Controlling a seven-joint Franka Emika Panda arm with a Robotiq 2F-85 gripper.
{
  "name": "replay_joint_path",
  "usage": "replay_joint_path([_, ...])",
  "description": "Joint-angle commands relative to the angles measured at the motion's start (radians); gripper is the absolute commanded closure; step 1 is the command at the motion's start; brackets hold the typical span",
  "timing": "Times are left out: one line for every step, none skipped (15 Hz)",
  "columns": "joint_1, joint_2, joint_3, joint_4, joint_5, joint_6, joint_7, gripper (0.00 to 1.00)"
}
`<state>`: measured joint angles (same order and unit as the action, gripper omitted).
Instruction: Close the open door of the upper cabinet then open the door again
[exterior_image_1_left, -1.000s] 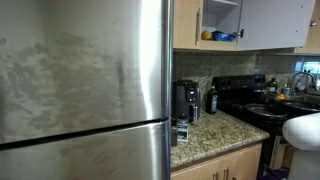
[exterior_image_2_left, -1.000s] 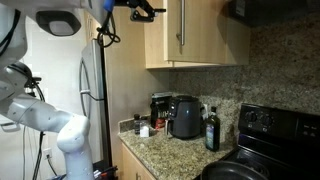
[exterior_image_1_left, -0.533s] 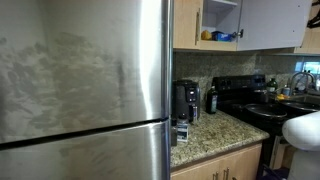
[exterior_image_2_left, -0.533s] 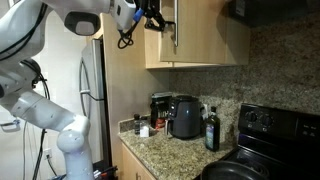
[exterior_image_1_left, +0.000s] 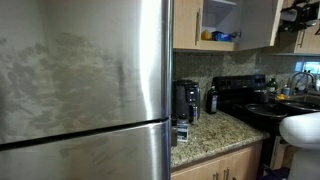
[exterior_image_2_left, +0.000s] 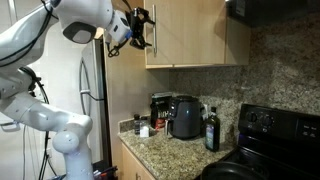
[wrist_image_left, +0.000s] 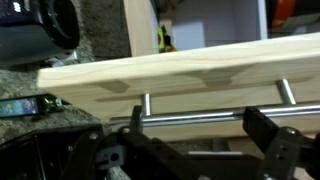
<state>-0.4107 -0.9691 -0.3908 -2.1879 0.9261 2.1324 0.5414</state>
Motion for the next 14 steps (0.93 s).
replay_joint_path([-0.056,-0.133,0.132,-0.178,-0.056,-0.104,0.030,0.00])
replay_joint_path([-0.051,-0.160,0.156,-0.199,-0.078,-0.150,0.037,0.00])
replay_joint_path([-0.044,-0.191,0.173,-0.216,-0.107,-0.202,0.038,0.00])
replay_joint_path([-0.030,-0.211,0.173,-0.222,-0.139,-0.259,0.027,0.00])
replay_joint_path([-0.013,-0.229,0.147,-0.225,-0.175,-0.319,-0.015,0.00])
replay_joint_path([-0.027,-0.179,0.175,-0.193,-0.128,-0.251,0.019,0.00])
replay_joint_path([-0.027,-0.201,0.174,-0.201,-0.135,-0.268,0.021,0.00])
replay_joint_path([-0.027,-0.209,0.174,-0.201,-0.135,-0.265,0.023,0.00])
replay_joint_path([-0.027,-0.208,0.173,-0.201,-0.134,-0.264,0.023,0.00])
replay_joint_path([-0.027,-0.205,0.173,-0.201,-0.134,-0.263,0.023,0.00])
replay_joint_path([-0.030,-0.177,0.183,-0.189,-0.127,-0.248,0.040,0.00])
replay_joint_path([-0.031,-0.158,0.192,-0.182,-0.109,-0.218,0.047,0.00])
replay_joint_path([-0.027,-0.135,0.207,-0.169,-0.086,-0.184,0.061,0.00])
replay_joint_path([-0.023,-0.125,0.221,-0.165,-0.061,-0.140,0.066,0.00])
